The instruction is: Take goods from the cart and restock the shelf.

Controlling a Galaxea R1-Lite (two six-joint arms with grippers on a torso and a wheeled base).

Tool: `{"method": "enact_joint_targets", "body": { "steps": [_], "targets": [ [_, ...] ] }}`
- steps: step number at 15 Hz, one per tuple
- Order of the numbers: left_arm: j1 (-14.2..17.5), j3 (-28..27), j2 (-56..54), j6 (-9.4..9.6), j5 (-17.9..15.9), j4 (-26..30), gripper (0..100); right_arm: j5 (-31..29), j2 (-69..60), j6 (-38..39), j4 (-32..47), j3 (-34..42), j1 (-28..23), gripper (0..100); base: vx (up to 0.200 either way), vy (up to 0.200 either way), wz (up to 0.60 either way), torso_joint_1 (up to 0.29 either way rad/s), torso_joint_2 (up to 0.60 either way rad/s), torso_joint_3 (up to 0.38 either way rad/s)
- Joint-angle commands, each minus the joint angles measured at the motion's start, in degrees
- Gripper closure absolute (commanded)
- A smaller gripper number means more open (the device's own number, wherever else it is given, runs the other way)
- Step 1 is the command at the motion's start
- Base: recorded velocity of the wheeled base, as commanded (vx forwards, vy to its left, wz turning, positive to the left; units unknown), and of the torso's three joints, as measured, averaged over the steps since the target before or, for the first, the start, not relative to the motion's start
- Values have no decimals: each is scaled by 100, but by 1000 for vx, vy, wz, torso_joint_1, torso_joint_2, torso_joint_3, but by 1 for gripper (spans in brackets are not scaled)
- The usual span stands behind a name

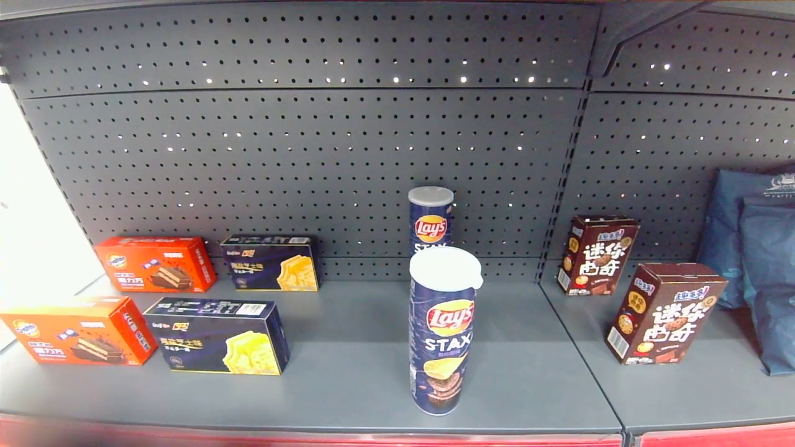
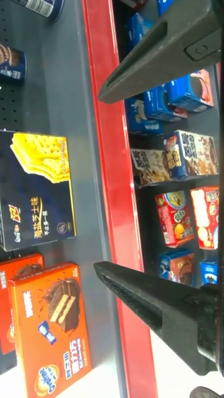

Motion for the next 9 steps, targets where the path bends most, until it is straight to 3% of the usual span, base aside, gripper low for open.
{"method": "enact_joint_targets", "body": {
  "steps": [1,9],
  "targets": [
    [2,0,8,23,-3,1,0,1,0,0,-2,0,0,0,0,0,0,0,0,0],
    [2,0,8,-21,5,1,0,1,0,9,-2,0,0,0,0,0,0,0,0,0]
  ]
}}
